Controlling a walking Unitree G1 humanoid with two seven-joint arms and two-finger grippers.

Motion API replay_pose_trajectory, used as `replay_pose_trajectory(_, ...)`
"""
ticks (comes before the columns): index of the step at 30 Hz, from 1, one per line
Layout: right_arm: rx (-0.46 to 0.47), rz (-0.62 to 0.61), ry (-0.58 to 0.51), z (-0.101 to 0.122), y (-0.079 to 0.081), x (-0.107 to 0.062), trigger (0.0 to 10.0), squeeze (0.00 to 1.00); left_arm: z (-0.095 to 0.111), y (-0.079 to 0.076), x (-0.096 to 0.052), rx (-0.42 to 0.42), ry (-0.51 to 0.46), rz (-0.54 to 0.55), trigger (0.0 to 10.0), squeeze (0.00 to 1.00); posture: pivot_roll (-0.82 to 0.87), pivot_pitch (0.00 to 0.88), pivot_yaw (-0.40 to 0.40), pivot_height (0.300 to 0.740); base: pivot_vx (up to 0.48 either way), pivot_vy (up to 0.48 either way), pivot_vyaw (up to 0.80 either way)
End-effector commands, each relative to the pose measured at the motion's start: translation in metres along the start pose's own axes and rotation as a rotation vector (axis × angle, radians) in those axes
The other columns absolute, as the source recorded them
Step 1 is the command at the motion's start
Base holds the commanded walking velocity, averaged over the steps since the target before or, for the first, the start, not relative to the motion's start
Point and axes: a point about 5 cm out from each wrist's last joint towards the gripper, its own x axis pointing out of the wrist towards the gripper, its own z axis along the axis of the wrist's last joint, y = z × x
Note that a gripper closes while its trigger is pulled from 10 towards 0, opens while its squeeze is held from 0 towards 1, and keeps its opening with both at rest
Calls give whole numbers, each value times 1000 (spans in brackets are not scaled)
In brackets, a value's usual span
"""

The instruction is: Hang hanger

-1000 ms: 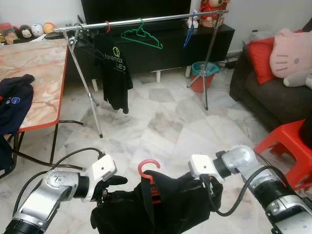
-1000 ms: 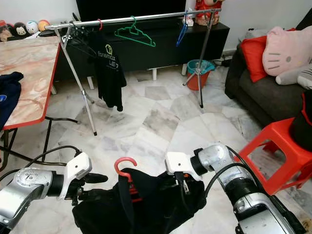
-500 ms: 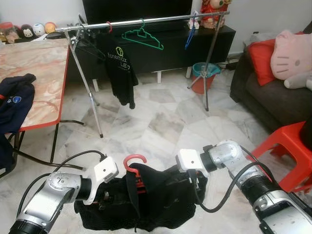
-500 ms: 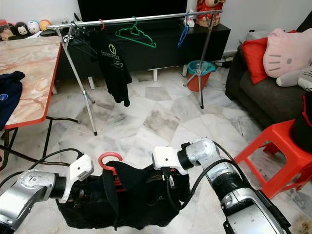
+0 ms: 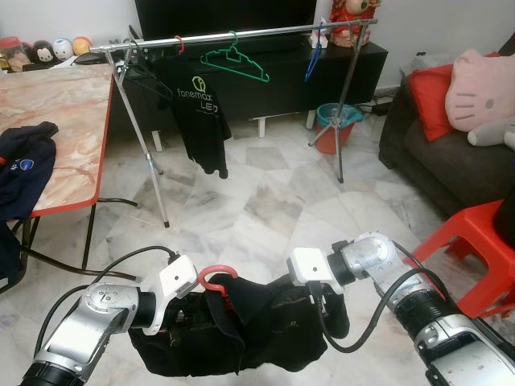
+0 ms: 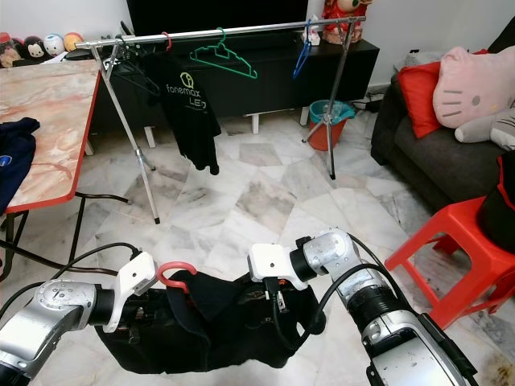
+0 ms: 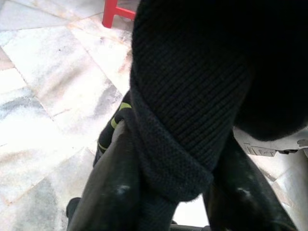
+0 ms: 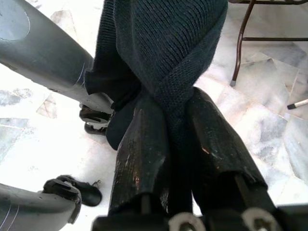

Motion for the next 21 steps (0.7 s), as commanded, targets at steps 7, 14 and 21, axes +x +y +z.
replay_pose_trajectory(7, -37, -3, -17, 9, -5, 3, 0, 0, 6, 1, 1, 0, -25, -7, 0, 0, 124, 0, -40, 740, 0, 0, 0)
replay_pose_trajectory(14, -32, -7, -15, 8, -5, 3, 0, 0, 6, 1, 1, -7, -32, -7, 0, 0, 126, 0, -38, 740, 0, 0, 0)
replay_pose_trajectory(21, -27, -10, -8, 7, -5, 4, 10000, 0, 8, 1, 1, -8, -43, -8, 0, 0, 126, 0, -37, 740, 0, 0, 0)
